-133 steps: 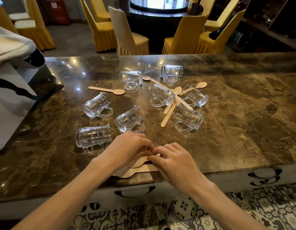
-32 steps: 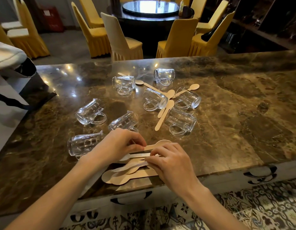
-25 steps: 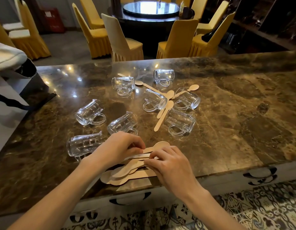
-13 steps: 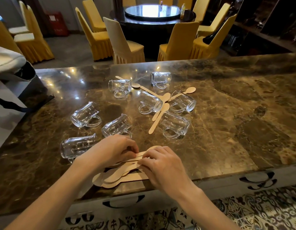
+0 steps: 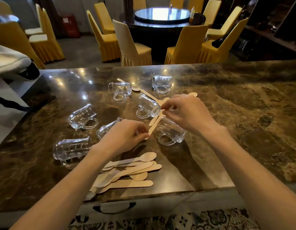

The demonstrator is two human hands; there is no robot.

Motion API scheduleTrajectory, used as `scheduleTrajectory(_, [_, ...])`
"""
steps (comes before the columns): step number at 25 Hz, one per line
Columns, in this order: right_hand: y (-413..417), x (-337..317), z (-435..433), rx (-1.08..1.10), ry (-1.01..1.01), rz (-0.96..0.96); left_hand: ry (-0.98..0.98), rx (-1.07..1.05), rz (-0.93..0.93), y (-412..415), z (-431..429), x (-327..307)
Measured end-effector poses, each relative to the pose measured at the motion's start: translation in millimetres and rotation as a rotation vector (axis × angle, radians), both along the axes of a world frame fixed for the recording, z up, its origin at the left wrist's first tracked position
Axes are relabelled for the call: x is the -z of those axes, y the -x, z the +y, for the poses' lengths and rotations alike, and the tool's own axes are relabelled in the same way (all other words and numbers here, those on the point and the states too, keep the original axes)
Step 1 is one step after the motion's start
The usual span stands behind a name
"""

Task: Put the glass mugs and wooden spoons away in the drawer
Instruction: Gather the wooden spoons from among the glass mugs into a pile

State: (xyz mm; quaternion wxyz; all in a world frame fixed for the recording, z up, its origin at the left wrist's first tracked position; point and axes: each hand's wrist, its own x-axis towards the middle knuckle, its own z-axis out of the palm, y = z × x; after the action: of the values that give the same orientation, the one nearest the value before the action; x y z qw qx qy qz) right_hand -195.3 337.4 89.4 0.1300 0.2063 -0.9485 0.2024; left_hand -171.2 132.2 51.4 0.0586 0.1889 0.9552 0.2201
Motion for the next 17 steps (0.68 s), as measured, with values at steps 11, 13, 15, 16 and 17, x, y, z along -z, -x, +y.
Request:
scheduleTrajectory(11, [95.5, 18.9, 8.7, -0.040, -0.384, -0.114, 0.026, -0.273, 0.061, 21.1, 36.0, 26.1])
scheduleTrajectory(13, [105.9, 22.8, 1.6, -0.084, -0.451, -0.135, 0.025, -0.289, 0.035, 20.6, 36.4, 30.0])
scheduleTrajectory(15, [114.0, 26.4, -5.5, -0.117, -0.512, -0.178, 0.015, -0.298, 0.034, 19.3, 37.2, 32.9])
scheduleTrajectory(16, [116.9, 27.7, -8.1, -0.129, -0.538, -0.200, 0.010, -0.302, 0.042, 18.4, 37.8, 34.0])
scheduleTrajectory(17, [119.1, 29.1, -10.2, -0.138, -0.561, -0.221, 0.013, -0.305, 0.057, 17.7, 38.6, 34.9])
